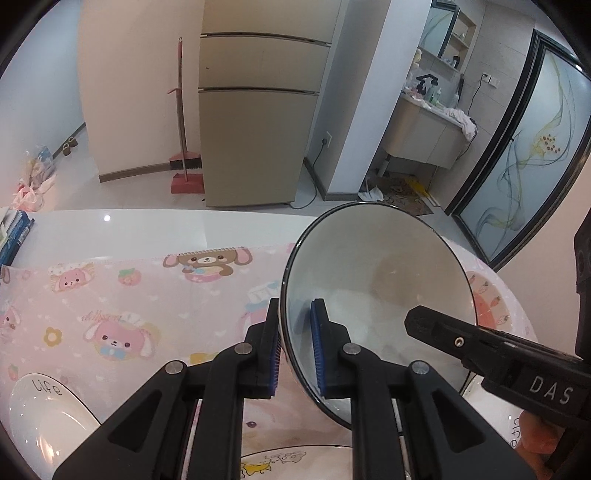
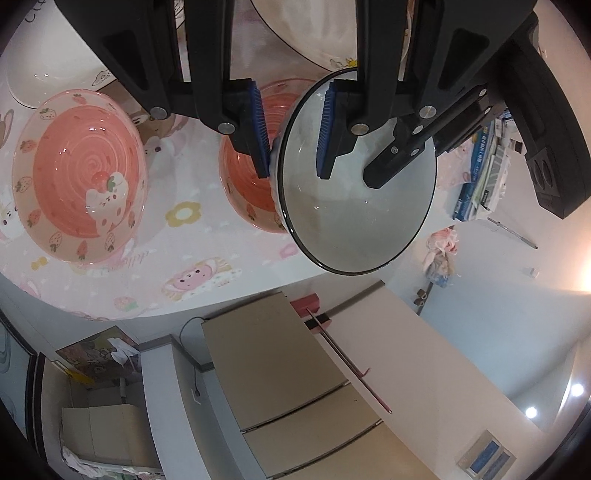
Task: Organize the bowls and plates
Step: 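Carry the white bowl over and lower it into the pink strawberry bowl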
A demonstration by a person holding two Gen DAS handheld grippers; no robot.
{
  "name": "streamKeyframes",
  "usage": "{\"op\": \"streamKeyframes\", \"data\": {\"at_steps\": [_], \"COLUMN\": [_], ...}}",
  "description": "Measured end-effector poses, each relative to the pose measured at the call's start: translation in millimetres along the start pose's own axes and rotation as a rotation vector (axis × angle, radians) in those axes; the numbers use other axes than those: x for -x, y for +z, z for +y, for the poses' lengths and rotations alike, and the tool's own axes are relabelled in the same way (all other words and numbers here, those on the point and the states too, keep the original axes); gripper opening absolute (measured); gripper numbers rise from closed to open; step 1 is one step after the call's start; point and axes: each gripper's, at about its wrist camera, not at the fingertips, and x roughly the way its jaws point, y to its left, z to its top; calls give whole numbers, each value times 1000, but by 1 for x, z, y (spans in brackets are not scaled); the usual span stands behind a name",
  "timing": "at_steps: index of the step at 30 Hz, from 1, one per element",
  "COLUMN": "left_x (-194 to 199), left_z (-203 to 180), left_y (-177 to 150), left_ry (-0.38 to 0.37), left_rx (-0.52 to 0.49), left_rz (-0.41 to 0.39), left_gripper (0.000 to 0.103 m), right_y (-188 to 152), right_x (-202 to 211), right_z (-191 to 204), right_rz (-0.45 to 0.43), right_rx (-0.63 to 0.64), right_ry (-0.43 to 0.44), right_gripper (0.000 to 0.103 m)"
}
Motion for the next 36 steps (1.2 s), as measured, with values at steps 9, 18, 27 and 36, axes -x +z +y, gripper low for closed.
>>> {"op": "streamKeyframes", "data": {"at_steps": [9,18,27,36], "left_x": [6,-20,-25,-31], "left_z": [-23,-17,-12,-14], "left_y": [-4,-7,-8,-14], "left_ry": [37,67,70,92], "left_rx": [-68,-91,-78,-88], "left_rz": [-84,-45,-34,-40], "left_gripper": [14,13,13,13], "right_y": [-3,0,-7,-5], "right_x": [14,-8,-8,-8], "right_z": [13,2,24,20], "right_rz": [-55,18,-5,-8], "right_rx": [119,116,217,257], "right_ry": [-179,-199,-255,-245], "right_gripper": [29,29,29,29]}}
